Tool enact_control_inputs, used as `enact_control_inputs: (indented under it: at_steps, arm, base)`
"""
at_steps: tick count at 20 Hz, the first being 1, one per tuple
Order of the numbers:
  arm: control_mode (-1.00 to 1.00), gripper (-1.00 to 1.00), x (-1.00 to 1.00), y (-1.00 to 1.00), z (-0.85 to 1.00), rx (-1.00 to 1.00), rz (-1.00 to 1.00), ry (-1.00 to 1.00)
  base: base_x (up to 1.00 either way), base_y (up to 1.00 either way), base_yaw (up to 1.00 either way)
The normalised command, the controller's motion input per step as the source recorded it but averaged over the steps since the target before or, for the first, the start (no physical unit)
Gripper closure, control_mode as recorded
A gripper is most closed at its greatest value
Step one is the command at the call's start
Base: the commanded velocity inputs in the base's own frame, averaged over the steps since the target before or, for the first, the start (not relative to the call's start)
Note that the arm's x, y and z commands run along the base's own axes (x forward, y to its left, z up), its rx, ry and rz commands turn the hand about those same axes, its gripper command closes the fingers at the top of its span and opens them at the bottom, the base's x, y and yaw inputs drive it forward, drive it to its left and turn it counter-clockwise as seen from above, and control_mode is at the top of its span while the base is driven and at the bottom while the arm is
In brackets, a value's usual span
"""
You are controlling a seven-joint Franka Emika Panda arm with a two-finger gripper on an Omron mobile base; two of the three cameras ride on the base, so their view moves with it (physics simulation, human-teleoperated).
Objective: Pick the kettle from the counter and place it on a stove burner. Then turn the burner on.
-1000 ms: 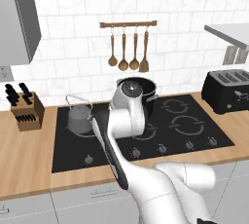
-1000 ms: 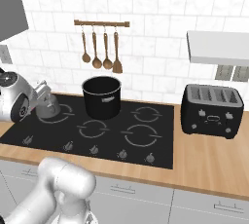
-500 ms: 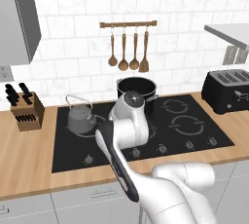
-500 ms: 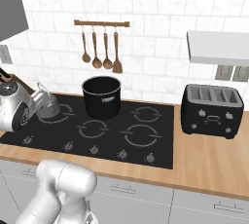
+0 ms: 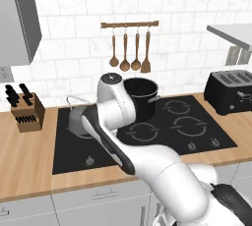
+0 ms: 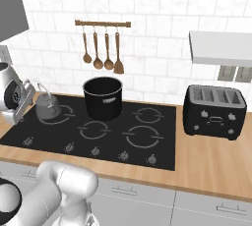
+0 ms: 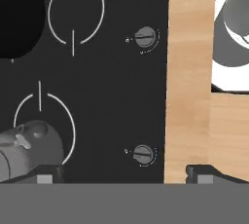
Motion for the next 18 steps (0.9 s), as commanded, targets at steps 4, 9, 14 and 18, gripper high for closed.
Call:
enact_control_inputs:
  at_steps: [4,9,14,18]
  arm:
    - [-1.00,-1.00,-0.04,-0.13,0.00,-0.18,0.63,-0.08]
    - [-1.00,-1.00,-0.11,-0.14,0.00,-0.07,0.73,-0.08]
    - [-1.00,-1.00,-0.02,-0.01,0.00,-0.13,0.74,-0.07]
    - [-1.00,-1.00,0.00,0.00,-0.04,-0.19,0.73,-0.11]
  base:
    - [0.00,0.00,0.00]
    - [0.00,0.00,0.00]
    - [0.00,0.00,0.00]
    - [0.00,0.00,0.00]
